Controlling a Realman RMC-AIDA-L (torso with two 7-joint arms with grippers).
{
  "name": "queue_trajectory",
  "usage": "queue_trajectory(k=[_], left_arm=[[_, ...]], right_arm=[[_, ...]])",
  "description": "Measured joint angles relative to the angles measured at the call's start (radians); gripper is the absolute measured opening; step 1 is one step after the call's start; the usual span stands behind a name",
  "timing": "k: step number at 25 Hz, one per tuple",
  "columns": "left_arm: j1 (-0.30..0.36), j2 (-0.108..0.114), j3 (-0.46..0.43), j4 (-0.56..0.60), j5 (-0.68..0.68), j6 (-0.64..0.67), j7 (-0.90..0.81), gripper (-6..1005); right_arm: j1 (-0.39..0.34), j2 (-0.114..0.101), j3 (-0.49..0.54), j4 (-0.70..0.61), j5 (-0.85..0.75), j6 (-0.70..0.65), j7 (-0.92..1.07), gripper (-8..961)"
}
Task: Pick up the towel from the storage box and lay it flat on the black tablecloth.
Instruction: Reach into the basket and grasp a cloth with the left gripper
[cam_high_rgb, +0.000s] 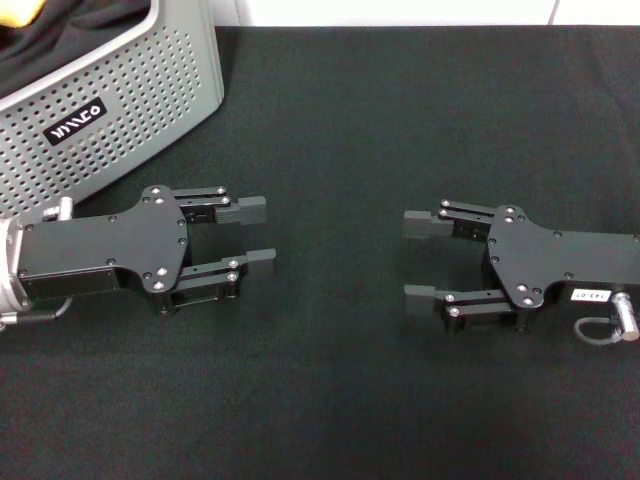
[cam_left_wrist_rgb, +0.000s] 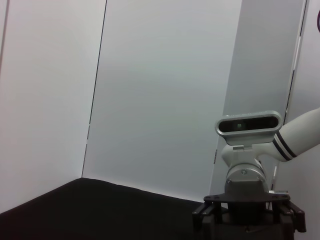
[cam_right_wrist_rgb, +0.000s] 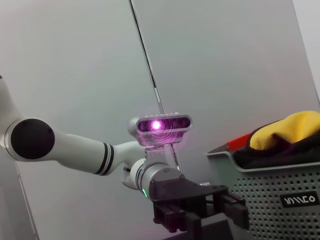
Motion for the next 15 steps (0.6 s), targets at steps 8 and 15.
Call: queue_trajectory(k=[8, 15], left_arm=[[0.002, -0.051, -0.002, 0.164, -0.028, -0.005, -0.133, 557], [0.017, -0.105, -0.026, 0.737, -0.028, -0.178, -0.564, 552]], right_arm=[[-0.009, 0.0, 0.006, -0.003, 0.002, 0.054, -0.003, 840], [-0.026, 0.0, 0.011, 0.004, 0.003, 0.126, -0.025, 840]])
